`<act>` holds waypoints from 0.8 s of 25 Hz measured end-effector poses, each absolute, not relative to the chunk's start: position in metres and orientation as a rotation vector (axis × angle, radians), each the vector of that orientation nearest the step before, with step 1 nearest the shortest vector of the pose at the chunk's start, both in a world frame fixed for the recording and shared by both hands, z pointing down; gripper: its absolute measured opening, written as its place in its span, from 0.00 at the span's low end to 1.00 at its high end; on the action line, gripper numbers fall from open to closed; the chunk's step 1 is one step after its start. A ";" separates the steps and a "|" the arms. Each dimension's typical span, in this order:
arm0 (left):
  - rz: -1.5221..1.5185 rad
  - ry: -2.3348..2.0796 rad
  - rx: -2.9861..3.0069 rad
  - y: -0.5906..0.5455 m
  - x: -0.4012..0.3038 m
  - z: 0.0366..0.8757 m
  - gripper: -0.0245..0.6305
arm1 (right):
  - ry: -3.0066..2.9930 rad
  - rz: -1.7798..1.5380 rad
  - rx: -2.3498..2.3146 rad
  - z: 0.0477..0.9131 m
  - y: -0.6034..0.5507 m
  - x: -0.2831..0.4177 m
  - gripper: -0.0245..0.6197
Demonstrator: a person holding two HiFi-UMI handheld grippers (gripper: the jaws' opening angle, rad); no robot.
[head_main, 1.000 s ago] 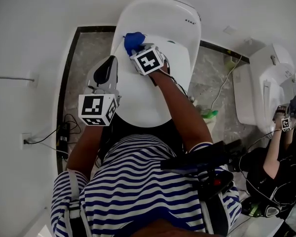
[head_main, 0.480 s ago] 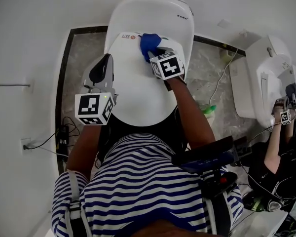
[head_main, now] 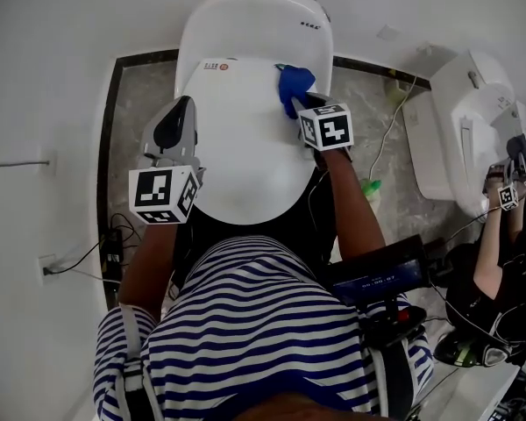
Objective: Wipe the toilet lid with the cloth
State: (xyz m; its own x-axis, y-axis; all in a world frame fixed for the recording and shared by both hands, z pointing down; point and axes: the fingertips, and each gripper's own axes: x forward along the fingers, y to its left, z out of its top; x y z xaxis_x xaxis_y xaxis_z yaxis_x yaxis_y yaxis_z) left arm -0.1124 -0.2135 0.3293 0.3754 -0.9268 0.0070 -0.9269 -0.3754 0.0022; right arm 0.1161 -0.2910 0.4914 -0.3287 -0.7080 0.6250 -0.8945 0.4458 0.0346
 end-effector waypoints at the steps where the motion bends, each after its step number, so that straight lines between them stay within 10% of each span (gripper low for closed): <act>1: 0.008 -1.751 2.603 -0.213 -0.111 0.329 0.04 | -2.126 0.435 1.349 0.492 -0.290 0.122 0.14; 20: 0.021 -1.761 2.602 -0.210 -0.106 0.329 0.04 | -2.290 0.270 1.295 0.429 -0.285 0.079 0.14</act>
